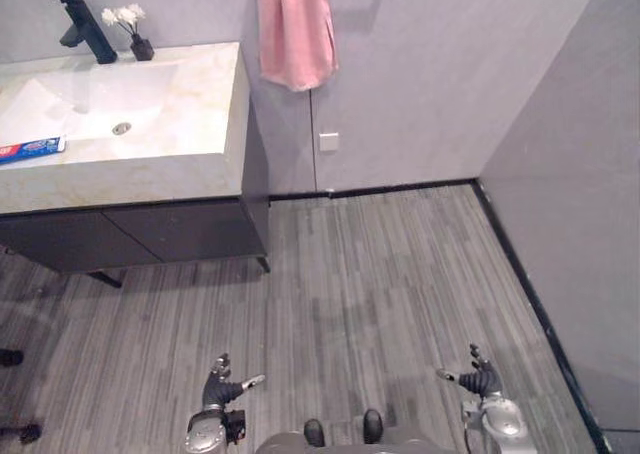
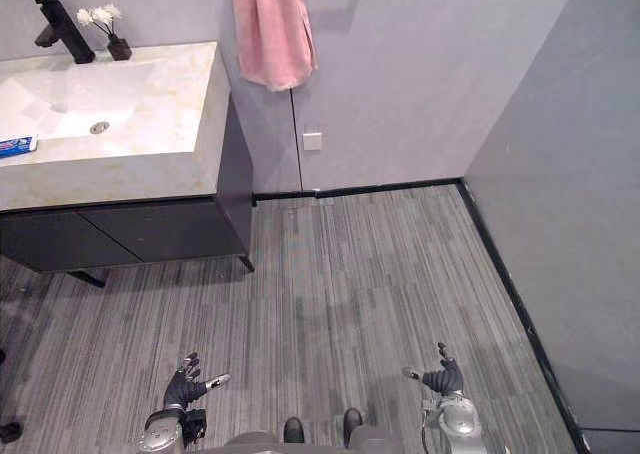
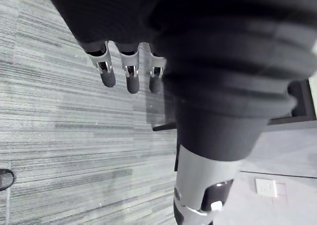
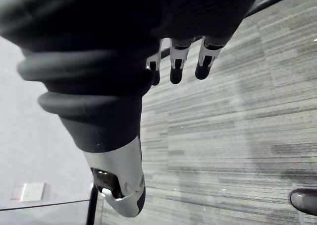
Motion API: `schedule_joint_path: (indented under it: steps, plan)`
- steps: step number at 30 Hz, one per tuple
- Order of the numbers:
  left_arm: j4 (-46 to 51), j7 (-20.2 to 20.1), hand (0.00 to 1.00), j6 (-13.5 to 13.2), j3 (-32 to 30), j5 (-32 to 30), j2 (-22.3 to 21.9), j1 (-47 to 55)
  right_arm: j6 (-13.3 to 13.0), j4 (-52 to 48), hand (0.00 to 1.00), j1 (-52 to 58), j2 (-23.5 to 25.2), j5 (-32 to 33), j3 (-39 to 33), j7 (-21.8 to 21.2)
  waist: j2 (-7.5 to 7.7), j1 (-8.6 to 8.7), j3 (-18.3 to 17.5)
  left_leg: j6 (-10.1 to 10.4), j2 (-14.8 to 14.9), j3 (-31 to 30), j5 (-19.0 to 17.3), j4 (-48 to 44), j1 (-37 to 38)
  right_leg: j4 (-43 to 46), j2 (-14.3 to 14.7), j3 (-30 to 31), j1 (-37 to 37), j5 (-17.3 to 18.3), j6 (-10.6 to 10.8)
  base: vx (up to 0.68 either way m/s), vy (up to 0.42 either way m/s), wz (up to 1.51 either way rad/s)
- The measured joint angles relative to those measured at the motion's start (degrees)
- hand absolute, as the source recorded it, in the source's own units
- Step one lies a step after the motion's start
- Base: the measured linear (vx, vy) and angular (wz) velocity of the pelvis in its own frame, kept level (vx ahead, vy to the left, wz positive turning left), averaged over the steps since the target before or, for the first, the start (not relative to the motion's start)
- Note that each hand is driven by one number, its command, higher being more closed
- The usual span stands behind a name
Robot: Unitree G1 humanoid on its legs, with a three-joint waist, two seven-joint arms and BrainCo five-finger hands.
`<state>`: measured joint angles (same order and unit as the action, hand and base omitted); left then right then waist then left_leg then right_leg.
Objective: Organize washtable
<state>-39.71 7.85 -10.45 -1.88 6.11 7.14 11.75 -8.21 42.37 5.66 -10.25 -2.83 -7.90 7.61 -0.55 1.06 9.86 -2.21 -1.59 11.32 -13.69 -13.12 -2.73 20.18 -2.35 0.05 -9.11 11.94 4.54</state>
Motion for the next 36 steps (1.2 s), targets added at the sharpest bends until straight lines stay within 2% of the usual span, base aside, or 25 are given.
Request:
schedule_joint_path:
  steps: [2,3,6,7,9,11,12,14,15,16,17,19,20,22,24,25,26,27,28,30,31,32,33,34,36]
  plan:
    - [0.04,0.06,0.00,0.03,0.28,0.03,0.46,-0.21,0.13,-1.36,0.00,0.44,0.09,0.02,0.02,0.01,0.64,0.84,1.02,-0.84,-0.94,-0.45,-1.69,-2.01,0.15,6.85,-1.47,-0.23,-2.14,1.70,-0.22,0.08,0.044,0.03]
    - [0.23,0.17,0.00,0.08,0.37,0.00,0.63,-0.38,0.59,-2.88,0.00,0.49,0.16,0.03,0.14,0.03,0.51,1.25,2.02,-1.71,-1.01,-1.01,-2.96,-2.98,0.90,15.11,-1.94,-1.05,-5.92,2.69,-0.46,0.18,0.036,0.04]
    - [1.25,1.05,0.00,0.18,1.58,-0.03,1.49,-1.62,0.65,-3.38,0.00,0.25,-0.45,0.48,1.12,0.13,0.06,1.49,2.65,-1.88,0.15,-1.77,-4.42,-2.95,3.39,16.13,-1.95,-3.72,-9.43,4.55,-0.22,0.26,0.004,0.04]
    - [1.46,1.13,0.00,0.13,1.58,-0.03,1.58,-2.44,0.66,-3.39,0.00,-0.08,-0.55,0.56,1.20,0.14,-0.46,1.67,2.84,-0.78,1.31,-2.23,-5.10,-2.94,4.49,14.11,-1.51,-5.20,-11.12,4.45,-0.27,0.43,-0.056,0.20]
    - [1.75,1.21,0.00,0.10,1.72,-0.02,1.82,-3.50,0.68,-3.95,0.00,-0.57,-0.92,0.59,1.48,0.15,-0.74,2.46,3.07,0.96,2.65,-3.35,-6.06,-2.61,6.22,9.31,-1.13,-6.28,-13.37,2.55,-0.49,0.50,-0.103,0.37]
    - [2.24,1.34,0.00,0.00,1.71,-0.05,2.29,-3.20,0.67,-6.29,0.00,-0.10,-1.21,0.60,2.01,0.21,0.27,3.17,2.55,3.13,2.93,-4.39,-7.24,-1.75,8.95,6.78,-0.89,-5.87,-14.44,-5.62,-2.77,0.63,-0.164,0.36]
    - [2.26,1.32,0.00,0.01,1.72,-0.07,1.81,-3.31,0.67,-6.74,0.00,-0.12,-1.72,0.60,2.05,0.20,-0.91,3.29,2.37,4.17,4.64,-5.36,-7.30,-3.73,9.01,8.68,-0.30,-7.08,-14.12,-5.18,-5.29,0.49,-0.144,0.16]
    - [2.71,1.31,0.00,-0.02,1.65,-0.05,1.50,-3.54,0.61,-7.86,0.00,-0.80,-1.43,0.63,2.37,0.15,-1.38,3.20,2.53,7.86,6.91,-6.65,-3.90,-15.75,4.67,8.45,0.97,-8.31,-11.04,-1.37,-6.73,0.54,-0.193,0.17]
    - [2.71,1.22,0.00,0.00,1.65,-0.03,1.11,-3.54,0.60,-7.86,0.00,-0.82,-1.48,0.71,2.56,0.11,-1.69,3.33,2.82,7.30,7.36,-6.93,-1.85,-21.65,2.99,7.62,1.56,-8.54,-9.03,-0.90,-7.33,0.59,-0.231,0.15]
    - [3.08,1.12,0.00,0.02,1.65,0.04,0.45,-3.10,0.60,-7.83,0.00,-0.77,-1.59,0.97,3.61,0.14,-1.91,2.90,3.38,5.87,9.16,-7.33,2.17,-32.29,-0.37,5.62,2.52,-8.51,-4.87,-0.30,-8.28,0.58,-0.210,-0.09]
    - [3.39,0.96,0.00,0.00,1.74,0.10,0.06,-2.36,0.44,-7.82,0.00,-0.78,-1.26,1.28,4.96,0.11,-1.63,2.60,3.70,4.73,11.35,-6.15,1.39,-42.75,-3.35,3.24,3.59,-7.95,0.32,0.06,-8.88,0.68,-0.218,-0.18]
    - [3.49,0.96,0.00,0.02,1.78,0.09,-0.25,-2.24,-0.36,-8.00,0.00,-0.91,-0.87,1.30,6.19,0.18,-0.68,1.54,4.34,3.39,11.88,-5.06,0.51,-49.04,-7.06,-0.38,3.45,-6.83,7.30,0.36,-9.38,0.53,-0.134,-0.19]
    - [3.96,0.99,0.00,0.01,1.79,0.09,-0.34,-2.25,-0.41,-8.32,0.00,-0.89,-0.75,1.53,6.01,0.30,-0.22,1.03,4.53,2.81,11.27,-4.66,0.12,-48.40,-10.40,-3.38,3.27,-5.93,10.86,0.40,-9.43,0.46,-0.051,-0.20]
    - [4.79,1.09,0.00,0.01,1.74,0.08,-0.30,-2.48,-0.33,-8.06,0.00,-1.35,-0.81,2.20,5.46,0.76,-0.79,0.30,4.51,3.06,9.40,-4.74,-0.57,-41.95,-16.13,-7.51,2.58,-5.00,14.64,0.68,-9.58,0.45,0.018,-0.24]
    - [4.86,1.21,0.00,0.03,1.73,0.05,-0.32,-3.66,-0.27,-7.19,0.00,-2.19,-0.55,2.27,4.49,1.12,-0.36,-0.57,5.50,3.86,5.41,-4.94,-0.29,-27.14,-20.09,-9.67,0.49,-4.56,18.32,1.56,-8.12,0.45,0.096,-0.23]
    - [4.87,1.24,0.00,0.03,1.77,0.01,-0.48,-3.80,-0.26,-7.03,0.00,-1.82,-0.34,2.27,3.58,1.18,-0.32,-0.57,5.78,5.10,3.65,-5.28,2.02,-18.49,-20.65,-10.10,0.13,-4.53,20.00,2.16,-7.16,0.59,0.174,-0.15]
    - [4.94,1.40,0.00,0.00,1.78,-0.01,-0.80,-3.59,-0.23,-6.60,0.00,-1.13,-0.74,2.24,2.91,1.26,-2.33,-0.67,5.11,4.78,3.13,-6.70,8.84,-6.67,-20.31,-10.27,1.36,-3.96,21.51,3.12,-6.10,0.52,0.177,-0.27]
    - [4.86,1.85,0.00,0.01,1.70,-0.07,-0.65,-3.18,-0.11,-5.92,0.00,-0.85,-0.95,2.17,2.99,1.41,-3.82,-0.98,4.57,0.36,3.55,-7.49,17.32,-5.68,-20.45,-9.72,2.33,-2.87,23.01,4.86,-5.09,0.63,0.234,-0.26]
    - [4.14,2.40,0.00,0.15,1.45,-0.09,-0.07,-4.00,0.28,-4.70,0.00,-1.20,-0.08,2.09,3.25,1.58,-1.49,-1.43,4.46,-0.61,1.90,-6.14,14.83,-7.88,-20.56,-8.77,0.00,-2.13,23.31,5.99,-4.14,0.42,0.153,-0.12]
    - [4.23,2.74,0.00,0.11,1.35,-0.42,-0.29,-5.46,0.60,-4.18,0.00,-1.24,-0.14,1.41,3.05,2.17,-0.27,-1.40,4.30,-2.56,-0.70,-5.74,11.15,-10.11,-20.17,0.90,-2.58,-0.77,19.72,5.13,-2.58,0.55,0.199,0.17]
    - [4.15,2.78,0.00,0.15,1.39,-0.66,-0.27,-5.33,0.74,-3.71,0.00,-1.32,0.13,0.89,3.03,2.17,0.24,-1.45,4.37,-3.12,-1.61,-5.34,9.48,-10.22,-18.48,7.98,-3.56,-0.25,17.50,3.53,-0.18,0.60,0.226,0.12]
    - [4.13,3.01,0.00,0.19,1.40,-0.80,-0.17,-4.97,0.81,-3.09,0.00,-1.22,0.53,0.36,3.03,2.17,0.64,-1.44,4.36,-3.63,-2.71,-5.62,7.81,-9.61,-15.95,16.63,-4.44,0.43,14.80,0.15,3.49,0.50,0.163,0.13]
    - [4.11,3.52,0.00,0.27,1.42,-0.97,-0.03,-4.86,0.83,-2.90,0.00,-0.85,1.00,-0.15,3.30,2.15,1.00,-1.09,4.35,-3.95,-3.74,-6.17,6.30,-8.79,-12.40,27.51,-5.43,0.91,11.16,-1.09,4.67,0.59,0.168,0.29]
    - [4.10,3.53,0.00,0.26,1.57,-1.26,0.01,-4.70,0.85,-2.92,0.00,-0.53,1.36,-0.30,3.85,2.13,0.96,-0.44,4.34,-4.40,-4.30,-6.97,5.09,-7.70,-8.21,35.94,-5.87,0.33,7.29,0.80,2.63,0.48,0.110,0.32]
    - [4.04,3.60,0.00,0.24,1.87,-1.28,-0.18,-4.49,0.75,-3.16,0.00,-0.32,1.58,-0.85,4.83,2.13,0.99,0.15,4.30,-4.52,-4.46,-8.36,4.64,-4.78,-2.83,37.56,-5.81,-1.66,2.74,3.56,0.49,0.39,0.061,0.35]
